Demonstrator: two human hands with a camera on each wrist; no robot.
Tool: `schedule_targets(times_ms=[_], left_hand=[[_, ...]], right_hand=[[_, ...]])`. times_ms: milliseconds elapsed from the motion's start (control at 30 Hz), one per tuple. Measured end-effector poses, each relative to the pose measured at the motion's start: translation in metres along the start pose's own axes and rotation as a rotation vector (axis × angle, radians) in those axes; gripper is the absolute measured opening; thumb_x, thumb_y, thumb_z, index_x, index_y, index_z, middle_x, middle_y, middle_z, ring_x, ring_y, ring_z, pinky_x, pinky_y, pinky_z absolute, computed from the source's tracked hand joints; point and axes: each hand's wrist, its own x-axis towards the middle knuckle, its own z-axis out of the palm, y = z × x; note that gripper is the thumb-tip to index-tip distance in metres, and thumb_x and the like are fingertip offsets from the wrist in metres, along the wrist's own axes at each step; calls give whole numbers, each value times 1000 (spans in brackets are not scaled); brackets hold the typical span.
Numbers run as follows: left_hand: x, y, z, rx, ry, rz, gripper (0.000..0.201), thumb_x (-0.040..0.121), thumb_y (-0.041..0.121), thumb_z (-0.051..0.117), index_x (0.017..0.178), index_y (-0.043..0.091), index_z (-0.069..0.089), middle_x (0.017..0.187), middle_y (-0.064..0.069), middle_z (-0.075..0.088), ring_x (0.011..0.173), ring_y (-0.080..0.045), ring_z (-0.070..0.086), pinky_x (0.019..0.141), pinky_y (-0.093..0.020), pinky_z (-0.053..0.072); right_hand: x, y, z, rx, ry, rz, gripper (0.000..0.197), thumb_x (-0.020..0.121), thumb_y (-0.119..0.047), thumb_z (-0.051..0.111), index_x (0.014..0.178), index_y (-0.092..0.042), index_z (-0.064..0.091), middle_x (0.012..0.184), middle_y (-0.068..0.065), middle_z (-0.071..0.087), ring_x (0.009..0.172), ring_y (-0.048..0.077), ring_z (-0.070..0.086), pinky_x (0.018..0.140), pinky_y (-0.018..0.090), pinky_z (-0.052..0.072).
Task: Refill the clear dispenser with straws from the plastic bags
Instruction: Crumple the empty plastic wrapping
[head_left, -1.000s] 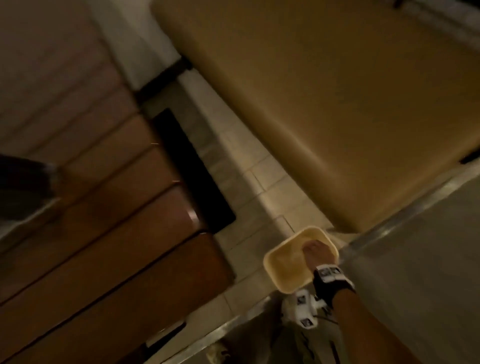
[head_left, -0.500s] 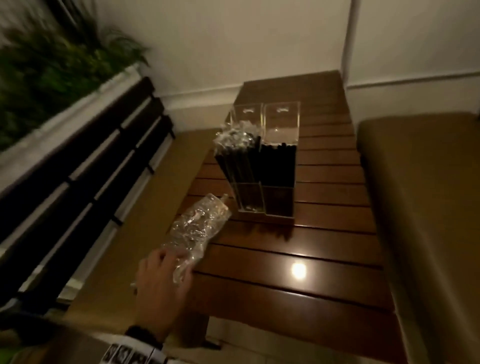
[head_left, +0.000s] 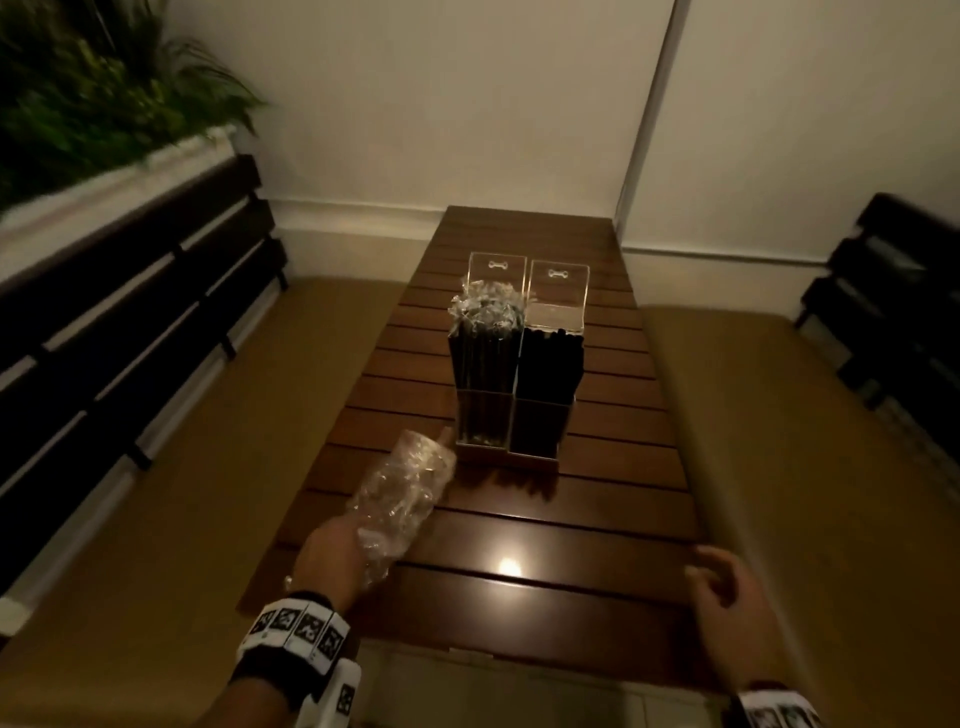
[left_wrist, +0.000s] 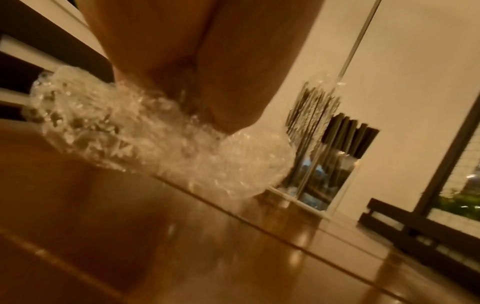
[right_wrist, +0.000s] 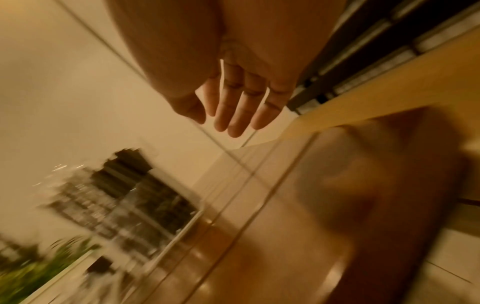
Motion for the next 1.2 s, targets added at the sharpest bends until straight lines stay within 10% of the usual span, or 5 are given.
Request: schedule_targets(times_ms=[133, 400, 533, 767, 1200], left_hand=[[-5, 27, -15, -85, 50, 74, 15, 94, 22, 56, 83, 16, 64, 79, 3, 62, 76, -17, 61, 69, -28, 50], [-21, 89, -37, -306, 17, 342, 27, 97, 25, 49, 80, 18, 67, 76, 1, 71, 73, -17, 68, 68, -34, 57], [-33, 107, -38, -805, -190, 284, 14, 96, 31, 51, 101, 30, 64, 98, 3, 72, 89, -11, 71, 85, -37, 58], [-38, 105, -24, -1036, -298, 408, 88, 70, 69, 68, 141, 55, 18, 147, 8, 36, 126, -12, 52, 96, -43, 54], [-26, 130, -43, -1483, -657, -25, 58, 100, 51, 30, 113, 7, 66, 113, -16, 69, 102, -28, 69, 86, -40, 54]], right_hand=[[-10, -40, 52, 43, -179, -140, 43, 84, -26, 75, 122, -31, 57, 108, -14, 64, 100, 0, 60, 72, 5, 43], [-38, -98, 130, -165, -653, -487, 110, 61, -61, 81, 147, -52, 14, 161, -19, 8, 142, 0, 15, 114, 33, 21], [-38, -107, 137, 156, -530, -483, 57, 75, -26, 79, 121, -38, 48, 115, -12, 64, 102, -1, 63, 86, 21, 54], [-21, -113, 132, 192, -207, -536, 20, 96, -18, 49, 79, -29, 53, 79, -6, 57, 68, 2, 53, 61, 17, 42], [-45, -110, 147, -313, -72, -834, 57, 88, -58, 30, 144, -48, 32, 154, -7, 29, 144, 17, 23, 113, 43, 17]])
